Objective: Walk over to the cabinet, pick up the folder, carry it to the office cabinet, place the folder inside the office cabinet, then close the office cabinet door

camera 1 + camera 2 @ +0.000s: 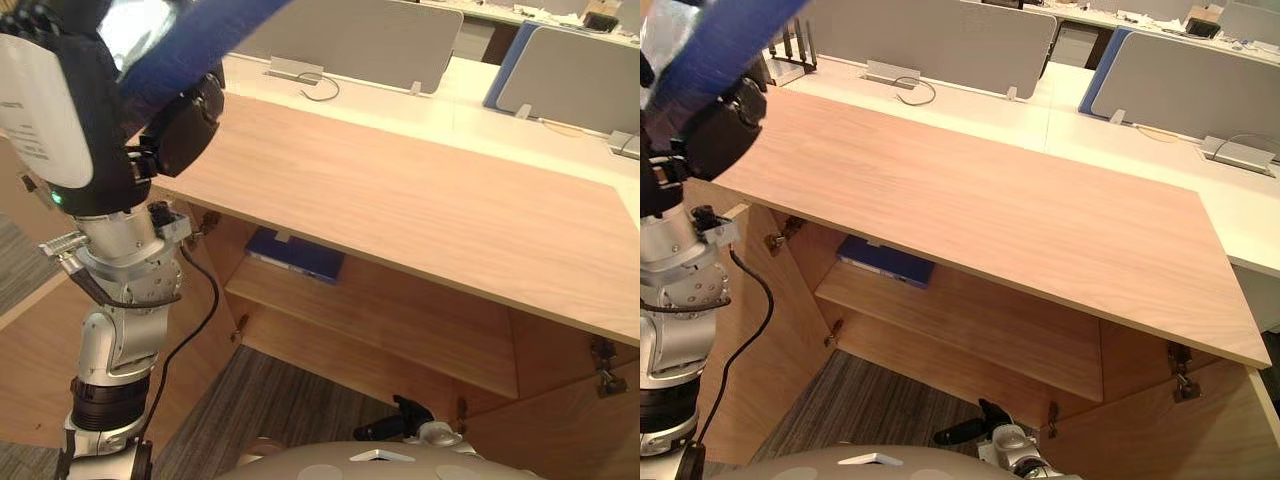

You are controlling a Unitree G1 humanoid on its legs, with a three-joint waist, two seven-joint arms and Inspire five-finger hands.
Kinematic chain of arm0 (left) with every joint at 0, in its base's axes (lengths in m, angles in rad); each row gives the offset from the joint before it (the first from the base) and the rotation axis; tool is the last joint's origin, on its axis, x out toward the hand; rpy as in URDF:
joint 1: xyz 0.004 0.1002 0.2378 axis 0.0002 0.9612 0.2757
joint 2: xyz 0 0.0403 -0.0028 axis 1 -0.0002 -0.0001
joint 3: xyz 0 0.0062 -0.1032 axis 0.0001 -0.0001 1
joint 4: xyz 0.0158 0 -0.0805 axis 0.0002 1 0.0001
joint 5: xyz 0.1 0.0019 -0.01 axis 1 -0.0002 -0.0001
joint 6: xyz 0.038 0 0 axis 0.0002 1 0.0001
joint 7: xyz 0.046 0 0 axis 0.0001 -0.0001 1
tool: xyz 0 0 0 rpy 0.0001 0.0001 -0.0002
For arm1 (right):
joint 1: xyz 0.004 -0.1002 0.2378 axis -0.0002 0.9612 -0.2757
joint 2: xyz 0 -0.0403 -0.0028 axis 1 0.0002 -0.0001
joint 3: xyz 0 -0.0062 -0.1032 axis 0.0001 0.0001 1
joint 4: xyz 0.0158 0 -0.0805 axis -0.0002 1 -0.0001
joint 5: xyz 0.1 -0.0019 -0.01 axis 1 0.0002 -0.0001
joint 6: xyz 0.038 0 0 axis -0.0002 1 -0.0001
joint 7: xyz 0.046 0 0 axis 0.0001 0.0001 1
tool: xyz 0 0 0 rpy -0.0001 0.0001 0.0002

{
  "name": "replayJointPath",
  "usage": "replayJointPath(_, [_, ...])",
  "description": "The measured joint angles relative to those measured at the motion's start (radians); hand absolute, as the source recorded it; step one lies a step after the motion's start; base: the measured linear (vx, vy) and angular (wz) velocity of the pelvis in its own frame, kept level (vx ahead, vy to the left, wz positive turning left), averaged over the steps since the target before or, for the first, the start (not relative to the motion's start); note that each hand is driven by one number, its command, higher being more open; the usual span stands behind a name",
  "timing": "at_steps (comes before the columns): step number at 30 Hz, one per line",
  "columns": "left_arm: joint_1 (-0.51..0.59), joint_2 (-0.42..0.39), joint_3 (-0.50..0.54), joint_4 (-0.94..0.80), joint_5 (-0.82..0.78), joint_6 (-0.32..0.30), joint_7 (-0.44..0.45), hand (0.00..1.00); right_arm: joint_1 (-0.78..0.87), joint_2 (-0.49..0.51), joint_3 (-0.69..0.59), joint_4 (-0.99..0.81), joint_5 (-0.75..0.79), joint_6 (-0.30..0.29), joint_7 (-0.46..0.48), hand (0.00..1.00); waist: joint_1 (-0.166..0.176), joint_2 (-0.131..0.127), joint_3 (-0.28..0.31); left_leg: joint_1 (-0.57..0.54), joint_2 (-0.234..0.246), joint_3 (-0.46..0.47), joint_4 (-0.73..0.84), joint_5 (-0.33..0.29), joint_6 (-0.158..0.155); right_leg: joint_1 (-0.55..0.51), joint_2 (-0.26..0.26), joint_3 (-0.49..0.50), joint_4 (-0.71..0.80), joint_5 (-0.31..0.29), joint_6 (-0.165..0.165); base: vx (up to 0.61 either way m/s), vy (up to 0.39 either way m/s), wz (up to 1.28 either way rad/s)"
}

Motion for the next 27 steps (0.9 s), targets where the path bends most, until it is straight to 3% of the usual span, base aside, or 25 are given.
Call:
replayJointPath(8, [-0.003, -0.056, 0.035, -0.046, -0.108, -0.012, 0.015, 0.00, 0.000, 0.002, -0.001, 0.001, 0.000, 0.001, 0.000, 1.00, 0.006, -0.005, -0.004, -0.001, -0.002, -0.011, -0.002, 0.005, 0.000, 0.005, -0.001, -0.011, -0.002, 0.000, 0.000, 0.00, -0.007, 0.04])
replayJointPath(15, [-0.020, -0.145, 0.053, -0.061, -0.477, -0.105, -0.019, 0.00, 0.000, 0.003, -0.020, 0.001, 0.004, 0.008, 0.000, 1.00, 0.008, -0.002, -0.005, -0.001, -0.003, -0.021, -0.011, 0.011, -0.001, 0.011, 0.000, -0.021, -0.006, 0.000, 0.000, 0.00, -0.012, 0.04])
replayJointPath(20, [-0.019, -0.196, 0.043, -0.072, -0.747, -0.182, -0.126, 0.00, -0.001, 0.003, -0.021, 0.004, 0.005, 0.021, 0.007, 1.00, 0.007, 0.001, -0.004, -0.003, -0.006, -0.033, -0.016, 0.015, -0.001, 0.014, -0.001, -0.034, -0.007, 0.000, 0.001, 0.01, -0.003, 0.07])
replayJointPath(27, [0.004, -0.227, -0.010, -0.072, -1.018, -0.209, -0.289, 0.00, -0.007, 0.003, -0.023, 0.004, 0.026, 0.036, 0.017, 1.00, 0.006, 0.015, -0.005, -0.013, -0.010, -0.046, -0.015, 0.018, -0.001, 0.012, -0.002, -0.048, -0.008, 0.000, 0.001, 0.00, 0.000, 0.06])
